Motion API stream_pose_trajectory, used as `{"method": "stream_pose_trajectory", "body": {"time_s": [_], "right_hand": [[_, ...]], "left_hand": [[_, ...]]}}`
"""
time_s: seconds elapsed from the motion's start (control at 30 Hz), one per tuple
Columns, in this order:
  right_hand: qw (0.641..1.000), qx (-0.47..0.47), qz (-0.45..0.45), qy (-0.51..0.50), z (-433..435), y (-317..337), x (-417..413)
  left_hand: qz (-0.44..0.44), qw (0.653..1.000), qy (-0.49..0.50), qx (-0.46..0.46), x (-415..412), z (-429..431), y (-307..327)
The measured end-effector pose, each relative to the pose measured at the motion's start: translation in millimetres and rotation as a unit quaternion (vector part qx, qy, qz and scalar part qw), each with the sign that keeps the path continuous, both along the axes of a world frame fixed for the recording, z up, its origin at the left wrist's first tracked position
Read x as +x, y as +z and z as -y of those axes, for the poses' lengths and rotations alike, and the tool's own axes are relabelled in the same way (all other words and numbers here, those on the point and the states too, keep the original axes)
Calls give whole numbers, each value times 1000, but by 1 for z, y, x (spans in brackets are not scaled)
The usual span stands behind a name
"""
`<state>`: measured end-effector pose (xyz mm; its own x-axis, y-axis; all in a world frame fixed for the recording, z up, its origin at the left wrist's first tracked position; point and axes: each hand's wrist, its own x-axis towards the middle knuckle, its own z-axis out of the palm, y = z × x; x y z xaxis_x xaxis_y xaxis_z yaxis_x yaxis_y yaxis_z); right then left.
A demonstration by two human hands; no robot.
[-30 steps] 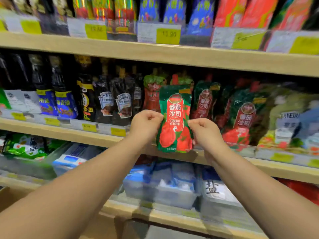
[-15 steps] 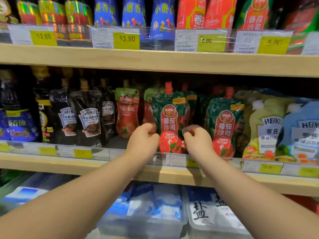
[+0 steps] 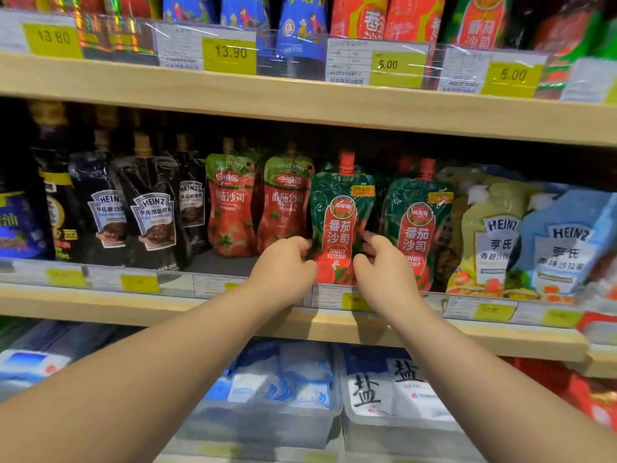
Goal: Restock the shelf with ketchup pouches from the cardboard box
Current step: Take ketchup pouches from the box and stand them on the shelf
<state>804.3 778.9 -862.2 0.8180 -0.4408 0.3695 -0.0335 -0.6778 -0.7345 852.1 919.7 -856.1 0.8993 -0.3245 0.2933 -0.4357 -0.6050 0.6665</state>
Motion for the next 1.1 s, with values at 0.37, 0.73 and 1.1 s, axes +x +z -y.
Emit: {"method": "stream_pose_trajectory", "body": {"time_s": [0.37,0.73,1.1], "right_hand": [[995,-37,93,10,-15,3,-15],[979,-22,85,184,-166,-46,-2],[943,-8,-104,316,-340,-155,-21]], "left_hand": [[26,998,15,-51,-1,7,-1],[-101,889,236,-379,-25,-139,-69],[-241,858,387,-236,-62,-326,-209]]}}
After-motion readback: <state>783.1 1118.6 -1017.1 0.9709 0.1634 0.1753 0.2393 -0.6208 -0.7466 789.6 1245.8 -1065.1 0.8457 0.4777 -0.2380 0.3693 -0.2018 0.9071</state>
